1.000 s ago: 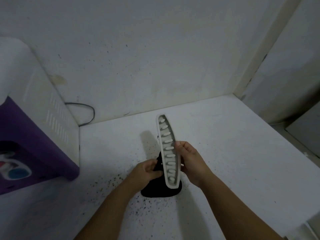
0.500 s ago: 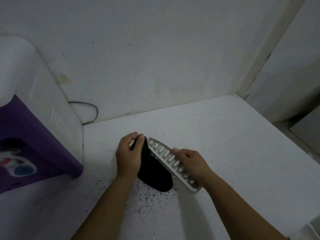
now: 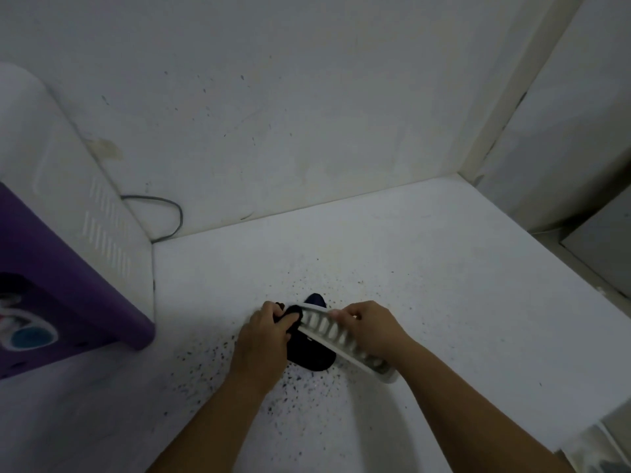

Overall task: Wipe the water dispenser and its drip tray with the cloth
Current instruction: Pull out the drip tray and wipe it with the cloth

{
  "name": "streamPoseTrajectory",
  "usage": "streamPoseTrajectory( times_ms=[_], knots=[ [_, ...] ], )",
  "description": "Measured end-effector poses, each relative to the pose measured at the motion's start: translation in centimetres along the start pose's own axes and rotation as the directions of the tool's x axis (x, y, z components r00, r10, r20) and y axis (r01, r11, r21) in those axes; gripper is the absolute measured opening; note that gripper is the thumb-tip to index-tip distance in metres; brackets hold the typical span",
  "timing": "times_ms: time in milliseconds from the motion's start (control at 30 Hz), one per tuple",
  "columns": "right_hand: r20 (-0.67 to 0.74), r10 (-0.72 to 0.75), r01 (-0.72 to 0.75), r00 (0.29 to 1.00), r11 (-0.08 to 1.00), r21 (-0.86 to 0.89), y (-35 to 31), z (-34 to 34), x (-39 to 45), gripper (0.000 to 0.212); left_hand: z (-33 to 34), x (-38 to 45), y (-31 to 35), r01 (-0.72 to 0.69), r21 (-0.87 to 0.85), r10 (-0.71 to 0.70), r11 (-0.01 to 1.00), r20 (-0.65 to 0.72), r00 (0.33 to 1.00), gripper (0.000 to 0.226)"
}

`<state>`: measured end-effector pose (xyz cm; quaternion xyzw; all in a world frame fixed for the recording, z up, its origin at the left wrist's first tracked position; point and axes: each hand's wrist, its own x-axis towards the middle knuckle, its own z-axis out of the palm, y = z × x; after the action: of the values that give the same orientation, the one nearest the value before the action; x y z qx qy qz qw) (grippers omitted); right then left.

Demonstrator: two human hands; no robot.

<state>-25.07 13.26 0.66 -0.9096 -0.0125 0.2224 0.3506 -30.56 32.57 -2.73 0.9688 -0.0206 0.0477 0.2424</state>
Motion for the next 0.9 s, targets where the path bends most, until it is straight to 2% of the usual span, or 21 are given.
streamPoseTrajectory(
  times_ms=[133,200,300,400,467,500,567,600,633,700,733,800,867,900],
  knots=[
    [0.013,0.032,-0.033,0.999,0.999,0.042,0.2,-0.1,0.5,0.050,-0.2,0.7,0.0,-0.086,0.016,0.087,0.996,-0.009,0.996,0.023],
    [0.013,0.055,-0.056,0.998,0.995,0.081,0.4,0.1,0.7,0.049,0.0,0.6,-0.3,-0.105,0.019,0.105,0.994,-0.002,0.994,0.026],
    [0.044,0.089,-0.094,0.995,0.988,0.122,0.5,0.4,0.7,0.047,0.3,0.4,-0.6,-0.103,0.033,0.103,0.994,-0.007,0.995,0.029],
    [0.089,0.095,-0.107,0.991,0.983,0.148,0.2,-0.5,0.6,0.046,0.6,0.7,-0.6,-0.108,0.033,0.109,0.994,-0.035,0.993,0.020],
    [0.111,0.090,-0.116,0.990,0.961,0.251,0.0,-2.1,0.6,0.043,0.7,0.7,-0.7,-0.073,-0.003,0.073,0.997,-0.056,0.996,0.019],
    [0.138,0.084,-0.129,0.987,0.924,0.361,0.0,-3.0,0.7,0.045,0.9,0.6,-0.8,-0.019,-0.045,0.016,0.999,-0.066,0.998,0.020],
    [0.219,0.042,-0.177,0.975,0.744,0.644,0.2,-4.7,0.6,0.064,1.2,0.3,-0.8,0.118,-0.150,-0.131,0.982,-0.080,0.988,0.025],
    [0.236,-0.009,-0.173,0.972,0.652,0.738,0.4,-5.2,0.6,0.070,1.4,0.2,-0.8,0.168,-0.185,-0.186,0.968,-0.085,0.979,0.028],
    [0.226,-0.073,-0.136,0.971,0.609,0.781,0.7,-5.3,0.6,0.068,1.5,0.2,-0.6,0.195,-0.201,-0.216,0.960,-0.086,0.973,0.029],
    [0.158,-0.137,-0.037,0.978,0.631,0.775,0.8,-4.7,0.6,0.056,1.5,0.5,-0.1,0.229,-0.221,-0.250,0.948,-0.071,0.966,0.029],
    [0.088,-0.123,0.011,0.989,0.639,0.769,0.7,-4.0,0.6,0.052,1.3,0.5,0.0,0.250,-0.248,-0.271,0.936,-0.056,0.961,0.027],
    [-0.121,0.005,0.091,0.993,0.627,0.774,0.4,-2.8,0.9,0.035,0.8,0.3,0.2,0.262,-0.344,-0.298,0.902,-0.058,0.953,0.020],
    [-0.297,0.114,0.158,0.948,0.641,0.751,0.3,-2.4,1.0,0.017,0.2,-0.1,0.2,0.168,-0.406,-0.245,0.898,-0.145,0.959,0.013],
    [-0.336,0.120,0.172,0.934,0.672,0.720,0.2,-2.4,1.1,0.016,-0.2,-0.2,0.3,0.104,-0.398,-0.193,0.911,-0.191,0.962,0.012]
  ],
)
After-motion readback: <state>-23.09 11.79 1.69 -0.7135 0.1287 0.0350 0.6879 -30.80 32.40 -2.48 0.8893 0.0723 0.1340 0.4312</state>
